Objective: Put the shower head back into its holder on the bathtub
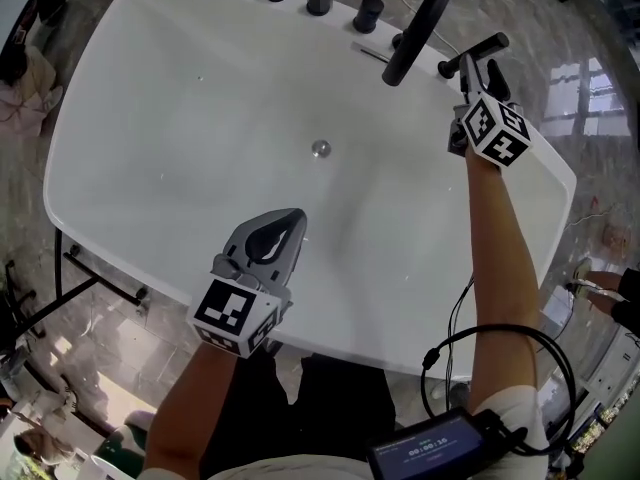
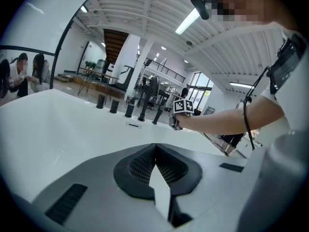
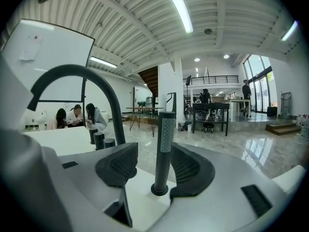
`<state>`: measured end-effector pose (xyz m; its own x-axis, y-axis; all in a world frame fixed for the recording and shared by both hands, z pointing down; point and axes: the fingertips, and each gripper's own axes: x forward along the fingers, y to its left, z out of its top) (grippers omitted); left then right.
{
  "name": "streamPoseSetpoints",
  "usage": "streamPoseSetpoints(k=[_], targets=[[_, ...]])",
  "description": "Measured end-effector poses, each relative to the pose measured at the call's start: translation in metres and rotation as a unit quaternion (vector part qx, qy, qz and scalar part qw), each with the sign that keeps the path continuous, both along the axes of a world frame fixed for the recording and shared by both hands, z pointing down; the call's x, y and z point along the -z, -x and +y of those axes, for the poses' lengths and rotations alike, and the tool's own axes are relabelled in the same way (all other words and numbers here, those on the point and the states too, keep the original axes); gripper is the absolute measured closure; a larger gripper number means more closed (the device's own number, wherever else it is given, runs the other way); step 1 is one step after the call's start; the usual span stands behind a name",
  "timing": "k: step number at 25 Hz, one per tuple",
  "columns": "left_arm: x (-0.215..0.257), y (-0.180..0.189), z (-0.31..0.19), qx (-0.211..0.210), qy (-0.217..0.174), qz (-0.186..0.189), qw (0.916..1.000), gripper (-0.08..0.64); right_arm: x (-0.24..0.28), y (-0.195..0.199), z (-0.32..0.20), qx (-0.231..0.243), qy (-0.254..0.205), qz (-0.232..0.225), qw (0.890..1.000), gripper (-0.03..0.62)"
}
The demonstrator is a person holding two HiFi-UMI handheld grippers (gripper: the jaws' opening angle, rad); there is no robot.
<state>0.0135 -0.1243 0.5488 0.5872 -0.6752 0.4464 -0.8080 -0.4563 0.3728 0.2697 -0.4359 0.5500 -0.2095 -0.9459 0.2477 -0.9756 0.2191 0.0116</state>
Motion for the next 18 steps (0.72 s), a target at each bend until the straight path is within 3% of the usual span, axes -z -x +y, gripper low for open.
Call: streamPoseSetpoints(k=[6, 14, 18], targets=[[0.022, -0.02, 0.005, -0.013, -0.017, -0.005, 0.9998, 0.541, 0.041, -0.001, 0.054, 0.034, -0.009, 0.009, 0.999, 0.394], [0.053, -0.054, 0.041, -0.026, -0.027, -0.018, 0.9992, 0.541, 0.132, -0.023, 0.163, 0.058, -0.067, -0.003, 0.996, 0.396], [0.091, -0.074, 0.066, -0.037, -0.045, -0.03, 0.9979, 0.541, 0.174, -0.036, 0.22, 0.069, -0.085, 0.011, 0.994, 0.451]])
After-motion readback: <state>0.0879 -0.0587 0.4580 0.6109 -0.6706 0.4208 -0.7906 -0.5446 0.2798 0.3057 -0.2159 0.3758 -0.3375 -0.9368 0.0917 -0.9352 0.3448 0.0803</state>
